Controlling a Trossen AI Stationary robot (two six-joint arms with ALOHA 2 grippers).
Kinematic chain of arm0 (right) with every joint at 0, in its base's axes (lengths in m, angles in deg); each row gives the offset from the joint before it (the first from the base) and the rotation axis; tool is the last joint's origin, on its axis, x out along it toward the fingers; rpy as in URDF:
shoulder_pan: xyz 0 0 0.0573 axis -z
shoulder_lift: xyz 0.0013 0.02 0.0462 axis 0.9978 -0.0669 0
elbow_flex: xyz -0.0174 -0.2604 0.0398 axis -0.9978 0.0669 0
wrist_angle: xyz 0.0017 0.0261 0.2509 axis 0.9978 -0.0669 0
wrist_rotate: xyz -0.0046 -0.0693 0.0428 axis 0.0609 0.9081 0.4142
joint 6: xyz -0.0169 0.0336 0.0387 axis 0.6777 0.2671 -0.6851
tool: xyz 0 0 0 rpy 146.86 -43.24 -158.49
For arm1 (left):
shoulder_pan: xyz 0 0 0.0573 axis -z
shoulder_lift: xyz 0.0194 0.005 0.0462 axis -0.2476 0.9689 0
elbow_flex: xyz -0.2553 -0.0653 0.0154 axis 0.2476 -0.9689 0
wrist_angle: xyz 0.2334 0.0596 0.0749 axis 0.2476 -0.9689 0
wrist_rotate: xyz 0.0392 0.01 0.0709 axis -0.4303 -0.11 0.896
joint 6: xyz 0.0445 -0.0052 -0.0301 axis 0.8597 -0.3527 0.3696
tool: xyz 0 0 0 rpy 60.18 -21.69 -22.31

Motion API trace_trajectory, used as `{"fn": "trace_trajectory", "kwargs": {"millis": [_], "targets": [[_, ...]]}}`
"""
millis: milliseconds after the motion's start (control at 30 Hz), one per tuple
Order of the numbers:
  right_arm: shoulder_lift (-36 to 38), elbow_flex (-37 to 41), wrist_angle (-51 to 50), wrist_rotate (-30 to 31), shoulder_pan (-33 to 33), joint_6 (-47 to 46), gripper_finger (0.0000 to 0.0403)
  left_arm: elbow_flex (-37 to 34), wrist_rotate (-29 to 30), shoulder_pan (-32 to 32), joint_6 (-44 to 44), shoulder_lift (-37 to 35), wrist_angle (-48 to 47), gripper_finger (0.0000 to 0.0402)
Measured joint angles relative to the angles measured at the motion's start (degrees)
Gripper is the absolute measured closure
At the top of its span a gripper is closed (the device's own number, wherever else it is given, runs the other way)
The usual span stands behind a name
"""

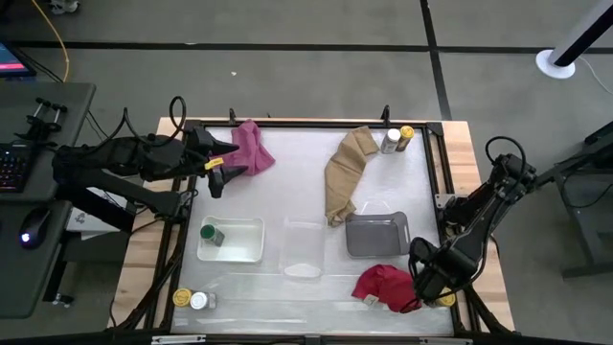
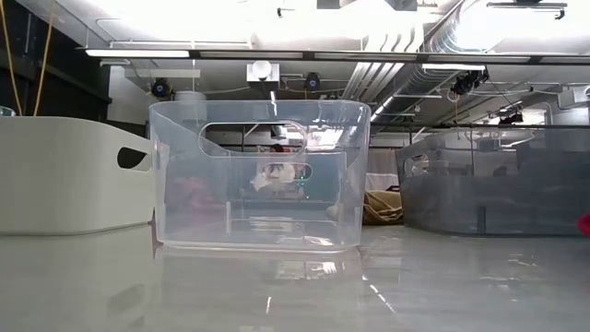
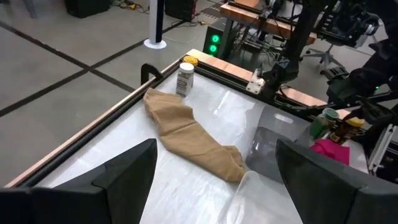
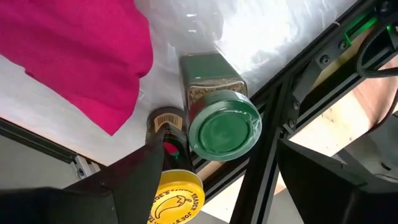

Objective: Sort spices by type
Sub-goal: Put the green seasoning bottle into the white bin

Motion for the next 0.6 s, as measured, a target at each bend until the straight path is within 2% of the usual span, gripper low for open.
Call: {"fn": "trace_trajectory", "kwargs": {"millis": [233, 400, 600], "targets": [[0.00, 1.18, 0.21, -0.25, 0.00, 0.01, 0.0096, 0.00, -0.60, 0.00, -0.53, 0.00, 0.00, 0.0088], [0.09, 4.71, 1.64, -2.94, 0.63, 1.99, 0.0096, 0.00, -0.61, 0.00, -0.52, 0.00, 0.10, 0.0088], [3.14, 8.10, 5.36, -1.69, 0.87, 1.95, 0.0096, 0.00, -0.61, 0.00, -0.52, 0.00, 0.87, 0.0088]]}}
